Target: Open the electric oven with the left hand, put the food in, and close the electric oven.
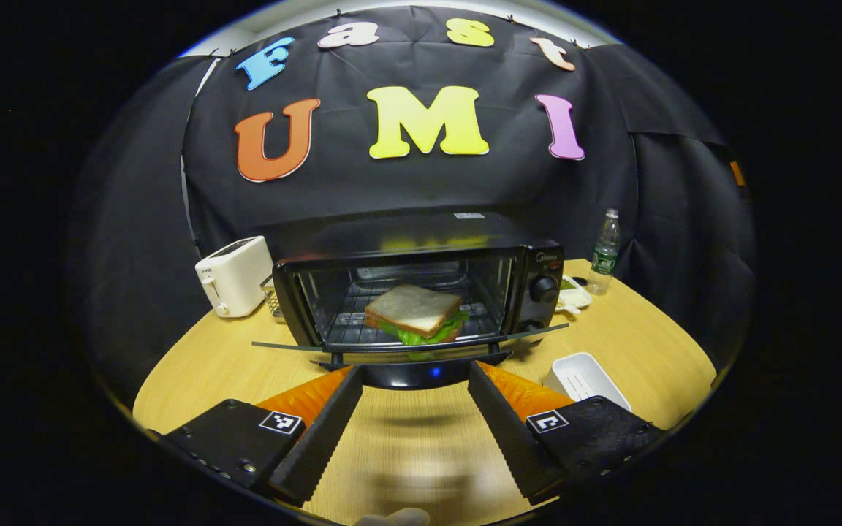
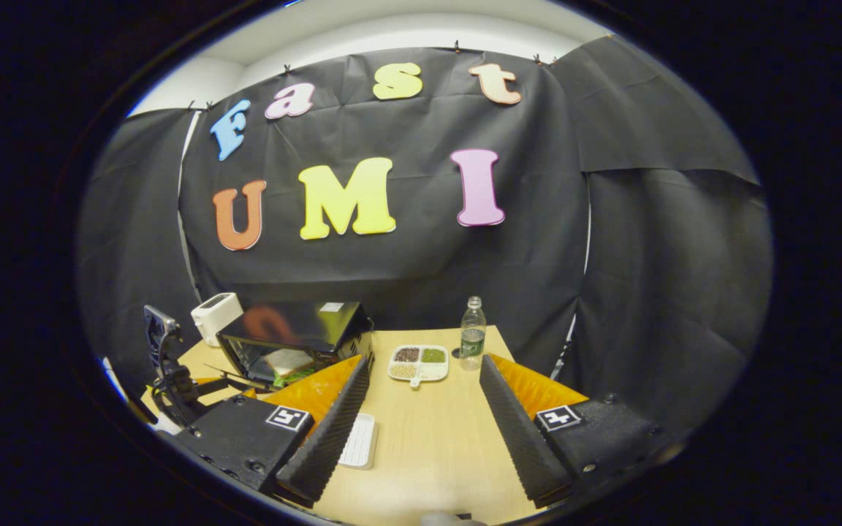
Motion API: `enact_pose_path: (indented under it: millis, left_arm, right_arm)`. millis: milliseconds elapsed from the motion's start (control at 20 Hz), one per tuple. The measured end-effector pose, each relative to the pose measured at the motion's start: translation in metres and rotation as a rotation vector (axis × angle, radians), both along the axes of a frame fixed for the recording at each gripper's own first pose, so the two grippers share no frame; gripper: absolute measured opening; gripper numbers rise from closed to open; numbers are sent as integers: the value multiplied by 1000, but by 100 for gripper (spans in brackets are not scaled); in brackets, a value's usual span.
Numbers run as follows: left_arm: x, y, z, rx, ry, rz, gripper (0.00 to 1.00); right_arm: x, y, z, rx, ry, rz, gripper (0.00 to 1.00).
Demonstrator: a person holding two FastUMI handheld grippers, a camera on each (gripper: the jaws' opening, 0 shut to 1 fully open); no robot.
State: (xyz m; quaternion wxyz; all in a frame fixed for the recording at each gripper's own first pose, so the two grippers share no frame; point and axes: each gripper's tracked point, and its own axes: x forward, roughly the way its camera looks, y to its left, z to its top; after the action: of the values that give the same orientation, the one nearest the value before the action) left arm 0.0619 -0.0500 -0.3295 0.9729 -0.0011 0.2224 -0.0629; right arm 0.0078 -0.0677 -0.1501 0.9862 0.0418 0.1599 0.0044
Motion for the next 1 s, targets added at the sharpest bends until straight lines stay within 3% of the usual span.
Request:
enact_pose_path:
  millis: [400,700,1000]
  left_arm:
    - [50,1,34,-5,-65,18,96]
    - [28,16,60,-2,-89,52,96]
    - [-13,43,157,26,-246,85,96]
  right_arm:
    - [3,4,17,-5,-28,-2,96]
    - [3,12,28,-15,-49,5,97]
    - [7,32,58,-29,-105,8,96]
